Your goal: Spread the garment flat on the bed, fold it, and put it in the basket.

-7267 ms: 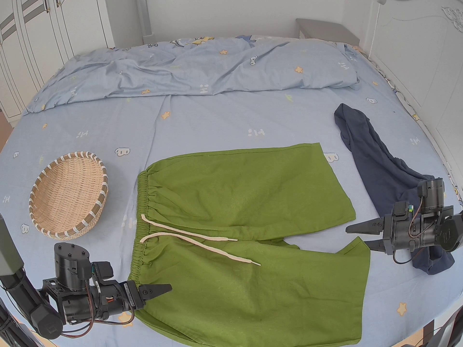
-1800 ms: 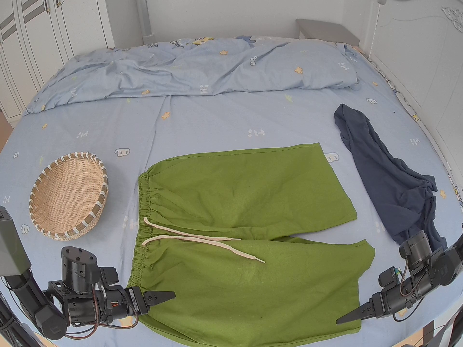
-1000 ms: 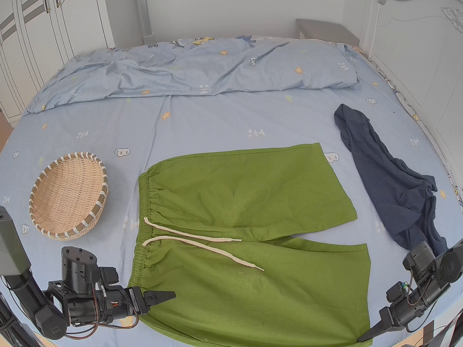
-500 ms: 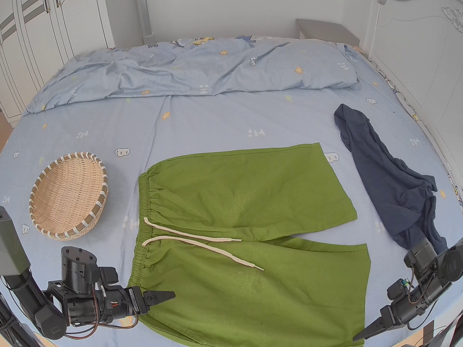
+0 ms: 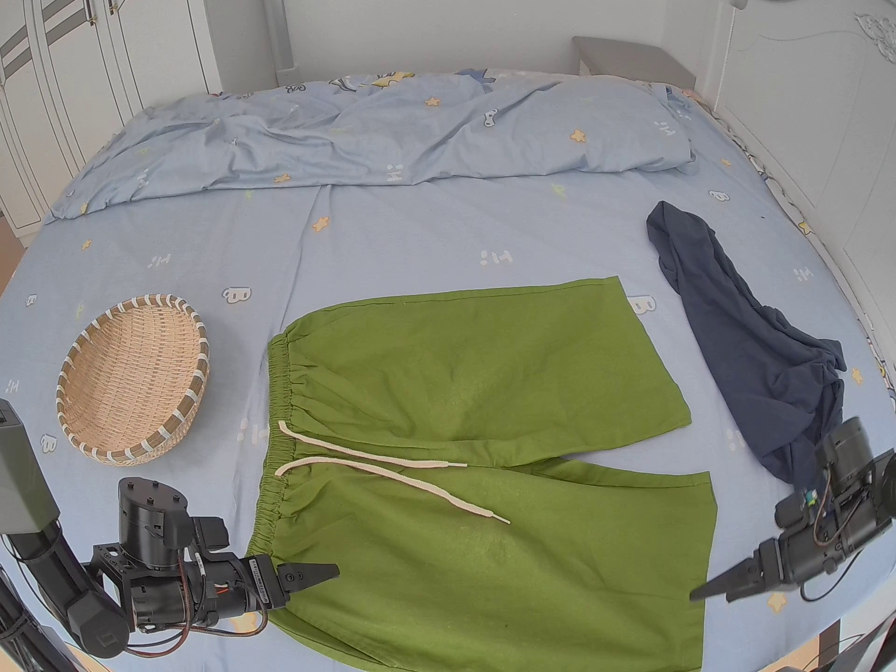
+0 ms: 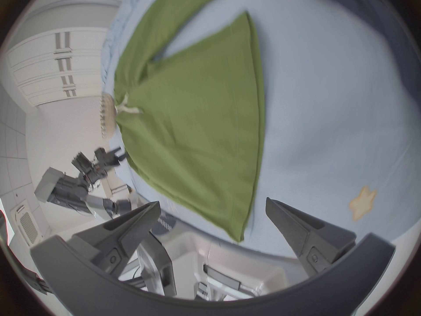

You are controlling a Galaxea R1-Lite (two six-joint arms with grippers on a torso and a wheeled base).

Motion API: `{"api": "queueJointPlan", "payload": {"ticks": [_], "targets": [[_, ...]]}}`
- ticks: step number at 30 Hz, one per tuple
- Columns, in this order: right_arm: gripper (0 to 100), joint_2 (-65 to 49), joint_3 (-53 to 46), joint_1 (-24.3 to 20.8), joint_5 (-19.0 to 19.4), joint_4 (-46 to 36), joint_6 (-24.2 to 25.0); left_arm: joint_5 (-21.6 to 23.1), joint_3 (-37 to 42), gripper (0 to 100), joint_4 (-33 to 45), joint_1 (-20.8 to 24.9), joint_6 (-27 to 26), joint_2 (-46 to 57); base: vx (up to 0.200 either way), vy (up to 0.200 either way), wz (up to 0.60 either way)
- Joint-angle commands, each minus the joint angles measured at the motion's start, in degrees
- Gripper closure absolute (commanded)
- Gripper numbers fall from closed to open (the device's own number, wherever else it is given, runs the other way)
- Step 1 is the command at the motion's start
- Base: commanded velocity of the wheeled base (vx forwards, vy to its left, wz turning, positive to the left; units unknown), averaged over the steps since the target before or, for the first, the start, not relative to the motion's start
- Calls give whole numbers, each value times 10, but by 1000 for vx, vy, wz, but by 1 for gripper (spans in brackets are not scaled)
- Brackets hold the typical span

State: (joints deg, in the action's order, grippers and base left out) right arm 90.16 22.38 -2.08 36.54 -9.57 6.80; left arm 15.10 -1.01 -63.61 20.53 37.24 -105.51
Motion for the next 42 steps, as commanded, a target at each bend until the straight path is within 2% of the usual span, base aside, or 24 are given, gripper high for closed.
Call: {"api": "queueJointPlan", "payload": {"ticks": [1,7,11,22,42], "targets": [[0,-34,120,40,3,19,1,-1,10,0,-2,0,0,0,0,0,0],[0,65,214,34,-3,86,1,-2,10,0,-2,-1,0,0,0,0,0],[0,121,246,31,-3,97,2,-2,10,0,-2,-1,0,-1,0,0,0],[0,164,237,30,-1,125,0,-3,10,0,1,-1,0,-2,0,0,0],[0,166,202,29,-2,134,0,-3,10,0,2,0,0,-2,0,0,0]]}}
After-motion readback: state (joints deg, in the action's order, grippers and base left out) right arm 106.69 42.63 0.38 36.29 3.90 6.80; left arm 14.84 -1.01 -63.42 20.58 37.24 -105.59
